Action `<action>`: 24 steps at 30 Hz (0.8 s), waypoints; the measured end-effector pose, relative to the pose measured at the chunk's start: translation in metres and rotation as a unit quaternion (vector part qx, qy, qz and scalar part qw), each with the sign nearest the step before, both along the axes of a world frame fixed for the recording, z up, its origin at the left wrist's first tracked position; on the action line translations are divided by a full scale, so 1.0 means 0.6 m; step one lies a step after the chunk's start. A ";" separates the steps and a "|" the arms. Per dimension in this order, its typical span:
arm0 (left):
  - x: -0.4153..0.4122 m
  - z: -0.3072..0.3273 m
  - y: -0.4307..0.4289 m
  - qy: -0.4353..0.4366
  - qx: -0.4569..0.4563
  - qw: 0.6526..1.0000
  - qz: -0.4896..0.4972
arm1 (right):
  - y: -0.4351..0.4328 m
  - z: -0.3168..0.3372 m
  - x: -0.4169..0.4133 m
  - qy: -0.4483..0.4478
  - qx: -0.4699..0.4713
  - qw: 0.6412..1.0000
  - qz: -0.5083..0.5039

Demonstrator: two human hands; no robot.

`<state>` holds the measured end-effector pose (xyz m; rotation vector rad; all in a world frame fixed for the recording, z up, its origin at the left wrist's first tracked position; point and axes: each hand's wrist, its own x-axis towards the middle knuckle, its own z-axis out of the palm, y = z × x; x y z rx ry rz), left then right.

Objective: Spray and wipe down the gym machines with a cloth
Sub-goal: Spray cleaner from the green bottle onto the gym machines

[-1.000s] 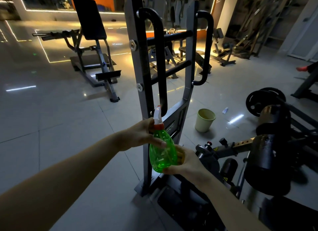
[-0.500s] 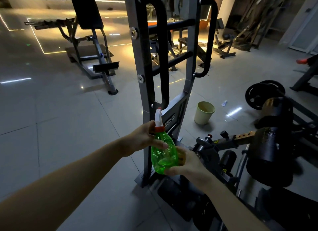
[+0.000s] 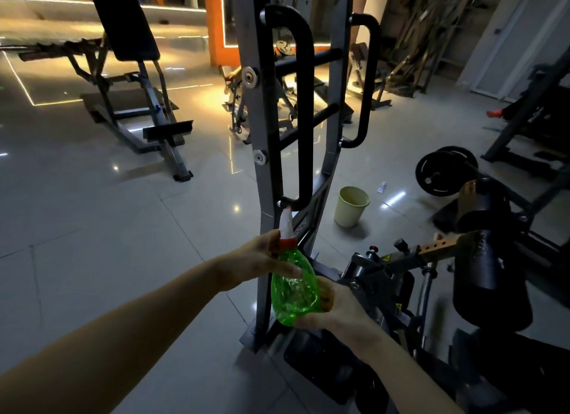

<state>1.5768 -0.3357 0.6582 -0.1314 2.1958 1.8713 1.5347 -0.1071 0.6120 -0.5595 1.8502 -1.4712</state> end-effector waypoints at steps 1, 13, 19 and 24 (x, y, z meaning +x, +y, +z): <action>-0.002 0.007 -0.012 0.004 -0.002 1.000 -0.014 | -0.011 0.006 0.005 0.003 0.000 1.000 -0.006; -0.012 0.118 -0.133 0.085 -0.005 0.987 -0.135 | -0.132 0.103 0.068 0.055 -0.058 0.989 -0.121; -0.017 0.190 -0.169 0.132 -0.020 0.976 -0.174 | -0.171 0.172 0.082 0.115 -0.067 0.980 -0.150; -0.033 0.219 -0.198 0.128 0.001 0.974 -0.185 | -0.200 0.200 0.086 0.142 -0.067 0.974 -0.160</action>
